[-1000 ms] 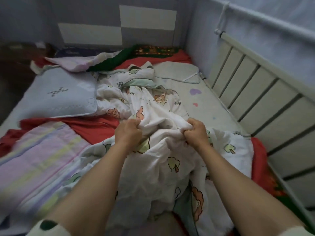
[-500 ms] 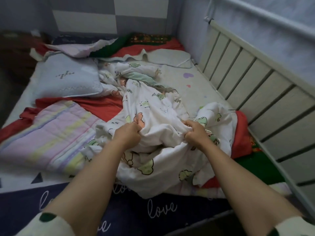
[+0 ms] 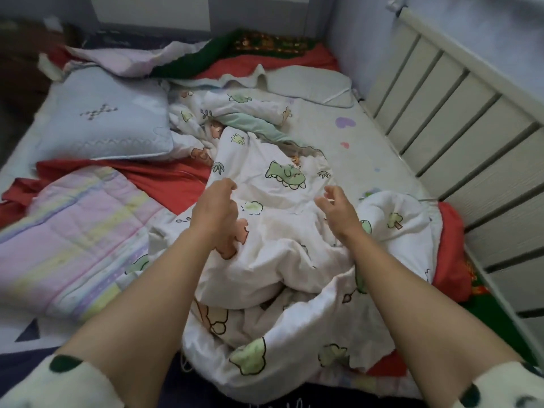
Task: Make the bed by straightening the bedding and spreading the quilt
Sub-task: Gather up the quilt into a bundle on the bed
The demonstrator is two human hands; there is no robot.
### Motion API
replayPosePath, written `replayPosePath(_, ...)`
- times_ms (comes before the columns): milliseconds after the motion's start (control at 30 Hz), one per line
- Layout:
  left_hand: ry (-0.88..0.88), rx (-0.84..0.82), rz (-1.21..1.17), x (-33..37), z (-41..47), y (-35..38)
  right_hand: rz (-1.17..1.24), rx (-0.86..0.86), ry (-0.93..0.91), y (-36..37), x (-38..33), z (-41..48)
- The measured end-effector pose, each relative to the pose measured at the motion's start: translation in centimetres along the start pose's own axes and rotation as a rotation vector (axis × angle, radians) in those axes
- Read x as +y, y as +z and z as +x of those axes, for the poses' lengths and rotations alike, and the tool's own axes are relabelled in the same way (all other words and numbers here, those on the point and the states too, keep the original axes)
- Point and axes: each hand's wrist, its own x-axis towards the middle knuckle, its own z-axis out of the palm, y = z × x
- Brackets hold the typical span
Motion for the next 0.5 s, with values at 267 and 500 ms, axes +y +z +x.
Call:
replayPosePath(267, -0.033, -0.006, 0.121, -2.4, 13.0, 5.2, -0.194, -0.102, -0.084, 3.4, 0.3, 15.2)
replayPosePath(500, -0.272, -0.008, 0.229, -5.7, 21.4, 11.5, -0.207, -0.204, -0.025, 8.7, 1.6, 25.9)
